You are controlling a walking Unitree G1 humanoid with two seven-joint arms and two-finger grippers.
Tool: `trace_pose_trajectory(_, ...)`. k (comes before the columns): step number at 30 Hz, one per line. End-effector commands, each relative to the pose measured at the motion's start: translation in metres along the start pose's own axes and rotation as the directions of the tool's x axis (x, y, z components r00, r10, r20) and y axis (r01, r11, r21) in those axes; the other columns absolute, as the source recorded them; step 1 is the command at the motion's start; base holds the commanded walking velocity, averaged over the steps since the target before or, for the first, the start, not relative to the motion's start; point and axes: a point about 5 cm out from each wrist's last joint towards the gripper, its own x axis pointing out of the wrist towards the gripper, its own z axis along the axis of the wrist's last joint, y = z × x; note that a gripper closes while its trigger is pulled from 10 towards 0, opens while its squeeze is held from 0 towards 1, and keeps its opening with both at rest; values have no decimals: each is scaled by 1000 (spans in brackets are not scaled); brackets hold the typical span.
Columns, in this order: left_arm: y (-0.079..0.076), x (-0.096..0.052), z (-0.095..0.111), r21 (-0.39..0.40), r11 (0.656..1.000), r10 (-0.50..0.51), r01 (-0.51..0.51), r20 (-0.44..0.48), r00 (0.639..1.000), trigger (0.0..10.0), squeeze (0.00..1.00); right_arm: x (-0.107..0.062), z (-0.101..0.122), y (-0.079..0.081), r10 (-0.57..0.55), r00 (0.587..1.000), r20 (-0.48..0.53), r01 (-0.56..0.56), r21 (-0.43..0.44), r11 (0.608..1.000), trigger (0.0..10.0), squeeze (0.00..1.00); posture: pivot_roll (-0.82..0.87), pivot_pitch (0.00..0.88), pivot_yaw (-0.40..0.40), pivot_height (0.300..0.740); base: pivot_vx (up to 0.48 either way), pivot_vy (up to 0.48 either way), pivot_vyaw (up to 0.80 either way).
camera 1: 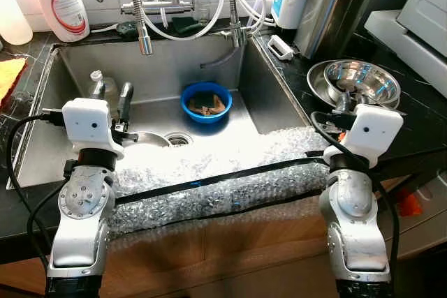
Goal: Kitchen organization
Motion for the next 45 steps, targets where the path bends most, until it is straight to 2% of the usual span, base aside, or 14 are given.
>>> trace_pose_trajectory(1,0,0,-1,6,1000,2,-2,0,1000,10000,0,2,7,-6,-37,999,33,38,-5,999,10000,0,49,113,-58,740,0,0,0)
trace_pose_trajectory(13,0,1,0,8,1000,0,0,1,1000,10000,0,-2,-5,-9,-77,996,-34,76,-22,997,10000,0,50,113,-58,740,0,0,0)
trace_pose_trajectory(16,-1,1,0,8,1000,-2,2,2,1000,10000,0,-2,-9,-11,-89,994,-64,88,-22,996,10000,0,52,114,-59,740,0,0,0)
trace_pose_trajectory(17,-1,1,0,9,1000,-1,1,3,1000,10000,0,-4,-15,-14,-112,988,-105,111,-17,994,10000,0,52,115,-60,740,0,0,0)
trace_pose_trajectory(23,-1,1,0,8,1000,-1,1,2,1000,10000,0,-6,-24,-16,-124,980,-156,121,-33,992,10000,0,52,112,-60,740,0,0,0)
trace_pose_trajectory(27,-1,1,0,7,1000,-1,1,3,1000,10000,0,-6,-24,-16,-122,979,-162,117,-40,992,10000,0,52,112,-60,740,0,0,0)
trace_pose_trajectory(37,0,1,0,9,1000,4,-4,6,1000,10000,0,-5,-24,-8,-89,981,-172,91,6,996,10000,0,54,101,-62,740,0,0,0)
trace_pose_trajectory(45,-1,0,0,7,1000,5,-5,5,1000,10000,0,-3,-19,-4,-66,988,-142,72,38,997,10000,0,56,105,-64,740,0,0,0)
